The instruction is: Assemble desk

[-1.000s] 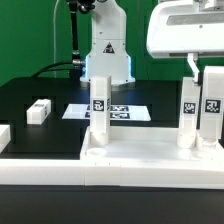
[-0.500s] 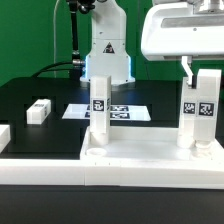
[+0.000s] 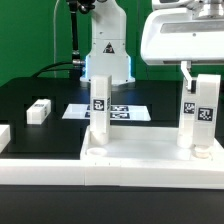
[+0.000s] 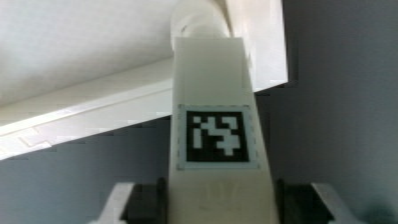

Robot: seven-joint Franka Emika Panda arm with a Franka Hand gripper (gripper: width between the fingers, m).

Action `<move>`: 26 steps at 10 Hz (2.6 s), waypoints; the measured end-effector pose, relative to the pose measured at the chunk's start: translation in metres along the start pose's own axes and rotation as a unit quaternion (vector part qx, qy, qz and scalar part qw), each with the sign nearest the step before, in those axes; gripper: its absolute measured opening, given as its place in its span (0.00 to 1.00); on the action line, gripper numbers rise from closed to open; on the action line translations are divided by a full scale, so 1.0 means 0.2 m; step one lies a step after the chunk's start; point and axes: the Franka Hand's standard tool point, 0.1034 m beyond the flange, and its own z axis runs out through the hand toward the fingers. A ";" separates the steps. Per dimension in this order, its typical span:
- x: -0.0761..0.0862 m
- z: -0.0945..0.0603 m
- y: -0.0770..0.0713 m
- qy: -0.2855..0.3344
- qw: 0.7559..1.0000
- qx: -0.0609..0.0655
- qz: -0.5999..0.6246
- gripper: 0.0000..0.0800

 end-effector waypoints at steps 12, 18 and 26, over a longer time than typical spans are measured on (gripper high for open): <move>-0.01 0.04 0.00 0.020 1.000 0.005 0.001 0.36; -0.04 0.03 0.00 0.029 0.999 0.005 0.041 0.36; -0.16 0.00 -0.06 0.022 0.997 -0.028 0.070 0.37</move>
Offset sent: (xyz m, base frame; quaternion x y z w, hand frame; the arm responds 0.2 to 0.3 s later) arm 0.0047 -0.0136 0.0015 -0.0179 0.0071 -0.0022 0.9998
